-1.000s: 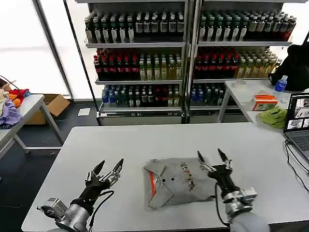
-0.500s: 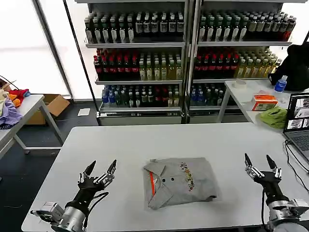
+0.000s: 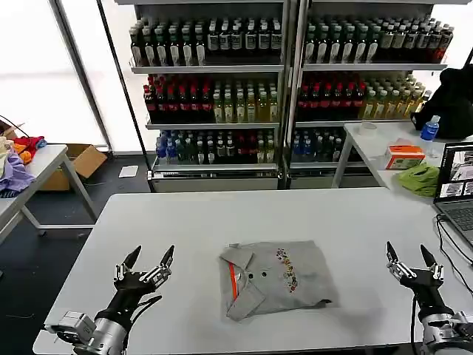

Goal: Fold and organize the clothes.

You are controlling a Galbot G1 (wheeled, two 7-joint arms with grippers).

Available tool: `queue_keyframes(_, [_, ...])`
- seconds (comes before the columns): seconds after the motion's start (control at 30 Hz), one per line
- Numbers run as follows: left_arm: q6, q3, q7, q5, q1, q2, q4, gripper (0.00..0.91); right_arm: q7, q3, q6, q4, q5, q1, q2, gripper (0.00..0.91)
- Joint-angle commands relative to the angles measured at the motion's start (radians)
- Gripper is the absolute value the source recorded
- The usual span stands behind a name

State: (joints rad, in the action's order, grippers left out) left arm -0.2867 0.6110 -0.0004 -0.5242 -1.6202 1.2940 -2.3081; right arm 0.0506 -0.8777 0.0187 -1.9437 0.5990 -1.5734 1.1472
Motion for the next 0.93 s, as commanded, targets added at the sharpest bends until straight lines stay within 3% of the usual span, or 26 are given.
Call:
queue_keyframes(0.03, [0.005, 0.016, 0.005, 0.029, -0.002, 0.008, 0.0, 0.907, 0.011, 0.0, -0.001, 0.011, -0.051, -0.014, 0.0, 0.907])
queue_keyframes(0.57, [0.004, 0.091, 0.049, 0.078, -0.017, 0.039, -0.01, 0.907, 0.016, 0.043, -0.021, -0.037, -0.067, -0.047, 0.019, 0.907])
queue_keyframes(0.8, [-0.045, 0.157, 0.116, 0.09, -0.026, 0.052, -0.033, 0.907, 0.03, -0.057, -0.021, 0.008, -0.057, -0.063, 0.017, 0.907])
queue_keyframes(0.93, [-0.043, 0.155, 0.127, 0.098, -0.026, 0.065, -0.037, 0.907, 0.03, -0.064, -0.02, 0.008, -0.057, -0.075, 0.001, 0.907])
